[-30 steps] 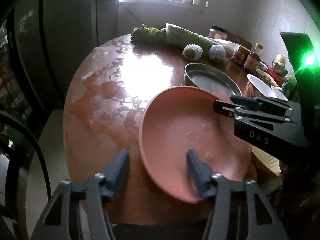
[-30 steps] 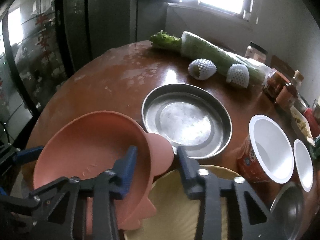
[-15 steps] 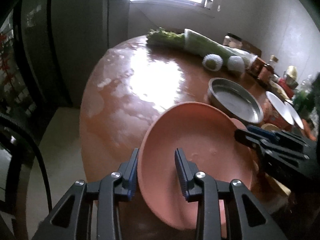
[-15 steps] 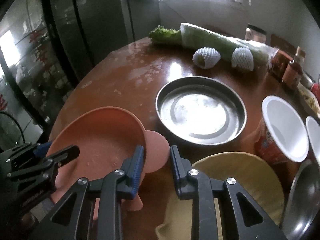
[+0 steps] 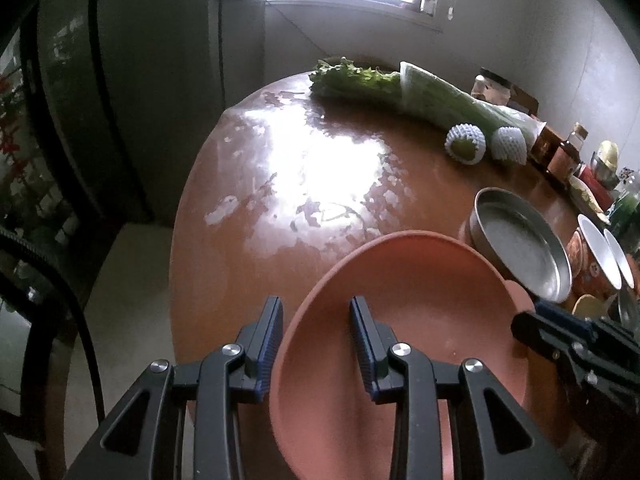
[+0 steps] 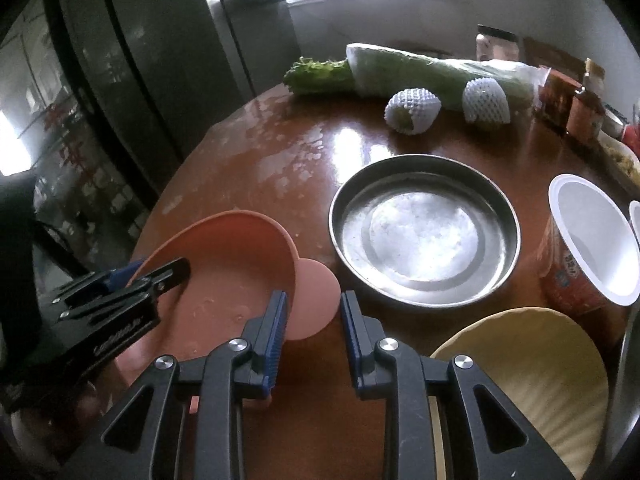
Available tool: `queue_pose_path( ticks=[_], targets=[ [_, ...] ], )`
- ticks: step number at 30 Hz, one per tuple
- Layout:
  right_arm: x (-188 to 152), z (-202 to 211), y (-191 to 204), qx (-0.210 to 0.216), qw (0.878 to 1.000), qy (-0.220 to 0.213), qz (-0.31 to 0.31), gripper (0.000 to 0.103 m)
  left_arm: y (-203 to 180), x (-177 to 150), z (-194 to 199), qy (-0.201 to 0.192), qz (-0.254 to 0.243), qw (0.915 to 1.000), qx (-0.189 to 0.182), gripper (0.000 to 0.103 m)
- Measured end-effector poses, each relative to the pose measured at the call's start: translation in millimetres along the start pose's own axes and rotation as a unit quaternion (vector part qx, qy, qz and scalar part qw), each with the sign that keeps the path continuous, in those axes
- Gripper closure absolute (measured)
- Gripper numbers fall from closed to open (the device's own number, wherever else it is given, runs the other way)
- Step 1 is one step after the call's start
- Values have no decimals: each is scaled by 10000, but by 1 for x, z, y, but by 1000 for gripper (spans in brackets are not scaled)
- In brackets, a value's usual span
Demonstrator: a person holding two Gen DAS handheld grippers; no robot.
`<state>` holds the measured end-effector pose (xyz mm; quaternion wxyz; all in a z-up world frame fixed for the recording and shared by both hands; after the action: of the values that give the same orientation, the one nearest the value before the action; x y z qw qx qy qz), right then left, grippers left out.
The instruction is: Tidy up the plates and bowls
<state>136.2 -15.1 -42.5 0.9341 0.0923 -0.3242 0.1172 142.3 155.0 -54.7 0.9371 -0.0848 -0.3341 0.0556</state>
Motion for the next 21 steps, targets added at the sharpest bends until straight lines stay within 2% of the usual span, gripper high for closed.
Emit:
queue_pose_path(
  ticks=[6,15,21],
  targets=[
    [-1,3,0,-60,10000,-76,-11,74,3,2,4,-98,10,9997,-232,67],
    [3,16,2,-104,9994,-328,54,68,5,5,33,-507,34,9987,-18,57],
    [1,51,-11,-228,9972,-719,15,67,-11,6,61,-797,-90,9967,-89,50]
  ],
)
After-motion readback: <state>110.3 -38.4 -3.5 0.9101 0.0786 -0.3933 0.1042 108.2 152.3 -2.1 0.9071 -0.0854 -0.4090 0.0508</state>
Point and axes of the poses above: each gripper's, at about its wrist camera, not at the fingertips, and z roughly against the way its jaws point, y to its left, x to its top, the point moved 3 cm from there along -z, roughly the way its jaws point, and after that the axes turned 8 degrees about -x, right-handed, at the moved point
